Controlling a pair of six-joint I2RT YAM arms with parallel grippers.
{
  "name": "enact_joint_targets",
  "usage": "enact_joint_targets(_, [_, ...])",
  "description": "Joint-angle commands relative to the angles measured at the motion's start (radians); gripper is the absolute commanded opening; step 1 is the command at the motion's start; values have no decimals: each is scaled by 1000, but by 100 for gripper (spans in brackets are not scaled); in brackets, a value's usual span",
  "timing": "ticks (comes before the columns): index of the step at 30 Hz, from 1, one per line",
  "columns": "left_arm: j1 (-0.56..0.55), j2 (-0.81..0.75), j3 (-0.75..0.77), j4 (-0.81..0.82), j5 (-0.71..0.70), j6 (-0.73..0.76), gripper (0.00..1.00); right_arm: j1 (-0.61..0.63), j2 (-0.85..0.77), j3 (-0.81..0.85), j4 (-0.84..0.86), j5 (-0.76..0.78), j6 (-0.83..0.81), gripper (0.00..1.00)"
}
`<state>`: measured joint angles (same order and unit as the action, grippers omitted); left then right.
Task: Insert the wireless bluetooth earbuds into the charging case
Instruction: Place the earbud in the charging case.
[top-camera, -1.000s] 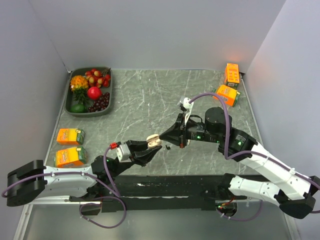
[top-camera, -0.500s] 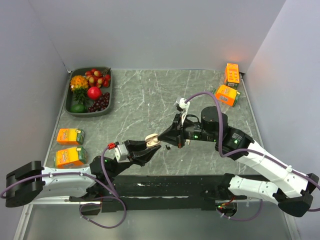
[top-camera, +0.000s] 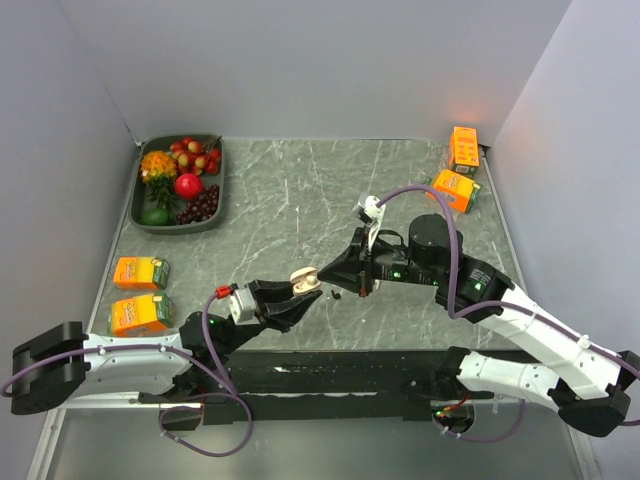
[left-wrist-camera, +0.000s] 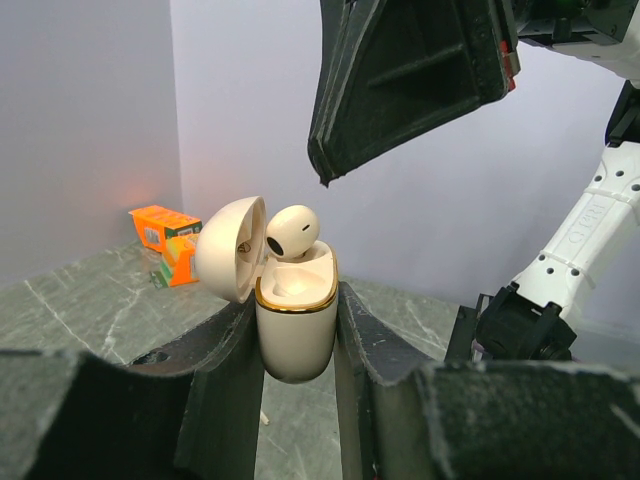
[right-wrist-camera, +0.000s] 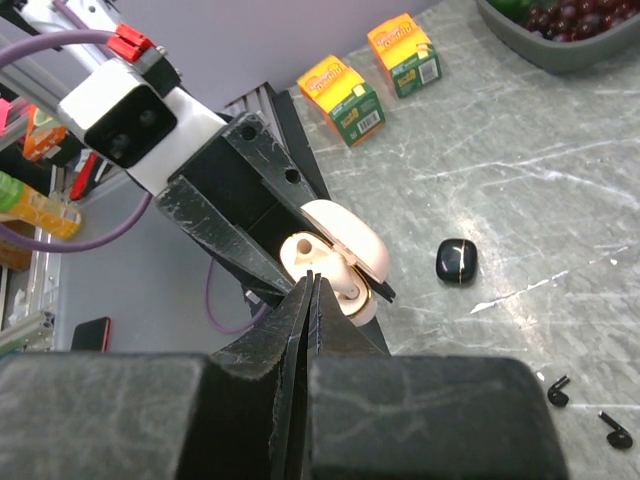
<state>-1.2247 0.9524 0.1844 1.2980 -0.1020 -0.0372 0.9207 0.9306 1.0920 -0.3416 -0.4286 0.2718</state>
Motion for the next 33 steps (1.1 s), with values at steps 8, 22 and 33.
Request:
enact_joint_targets(8, [1, 0, 10, 144, 15, 5, 1, 7, 31, -4, 55, -41, 10, 0])
enact_joint_targets(22, [-1, -23, 15, 115, 13, 19, 1, 17, 8, -24, 22, -26, 7, 0])
enact_joint_targets(33, [-1, -17, 7, 126, 19, 3, 1, 17, 17, 14, 35, 56, 1, 0])
